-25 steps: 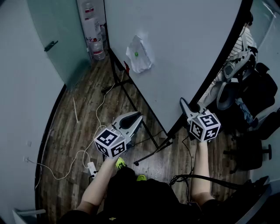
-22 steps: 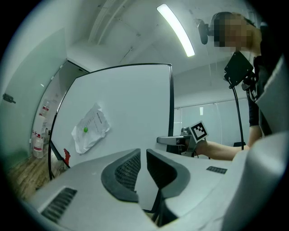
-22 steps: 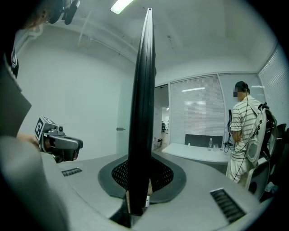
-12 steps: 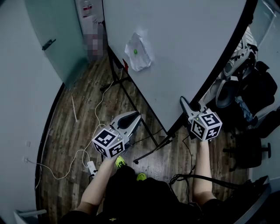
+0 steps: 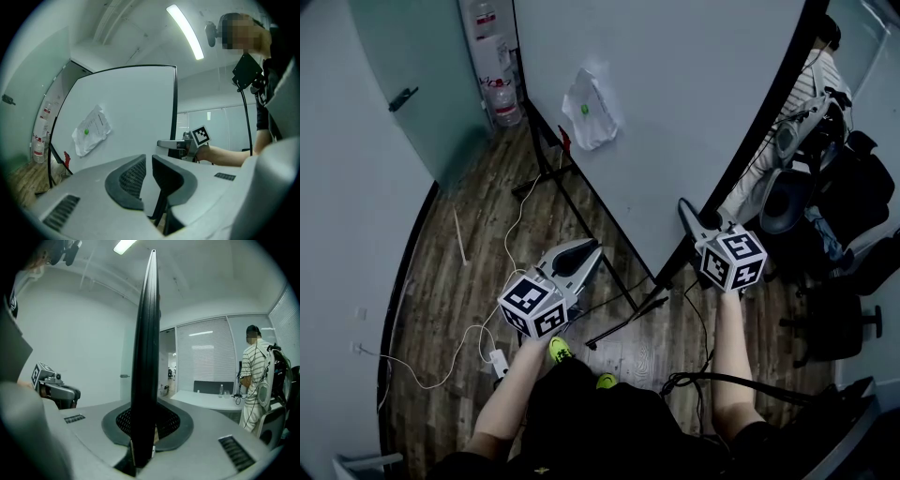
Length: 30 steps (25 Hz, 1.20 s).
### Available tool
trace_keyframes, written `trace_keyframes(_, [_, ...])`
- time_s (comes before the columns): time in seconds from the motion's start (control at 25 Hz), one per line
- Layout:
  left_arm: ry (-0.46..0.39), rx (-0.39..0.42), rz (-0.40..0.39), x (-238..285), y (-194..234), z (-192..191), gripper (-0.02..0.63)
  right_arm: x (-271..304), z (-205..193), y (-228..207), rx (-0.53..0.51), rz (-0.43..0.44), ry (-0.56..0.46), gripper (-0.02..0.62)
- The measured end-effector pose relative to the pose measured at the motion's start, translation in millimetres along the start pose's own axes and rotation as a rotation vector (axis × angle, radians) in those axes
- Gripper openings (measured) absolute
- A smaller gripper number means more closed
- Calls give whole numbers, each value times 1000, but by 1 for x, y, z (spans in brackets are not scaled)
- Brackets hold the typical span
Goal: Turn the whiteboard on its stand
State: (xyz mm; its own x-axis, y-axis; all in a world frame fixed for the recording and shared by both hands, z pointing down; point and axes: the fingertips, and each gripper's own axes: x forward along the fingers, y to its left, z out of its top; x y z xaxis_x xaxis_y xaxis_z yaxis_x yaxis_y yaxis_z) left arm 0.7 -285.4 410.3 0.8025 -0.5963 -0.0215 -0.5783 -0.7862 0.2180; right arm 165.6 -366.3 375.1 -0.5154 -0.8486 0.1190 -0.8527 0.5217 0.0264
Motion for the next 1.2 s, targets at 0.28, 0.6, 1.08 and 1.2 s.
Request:
trace_keyframes(0.28, [2,-7,20,-3,10,-3,43,23,0,-3,8,5,-3,48])
trace_keyframes(0.6, [5,-7,44,-8,23,-2,43,54,3,-2,2,8,2,48])
trace_keyframes(1.08, [1,-8,79,-18,44,1,43,118,8,-5,-11,18,8,48])
trace_keyframes(1.2, [-1,-12,88,-21,50,1,41,135,9,-4,-6,27,14,48])
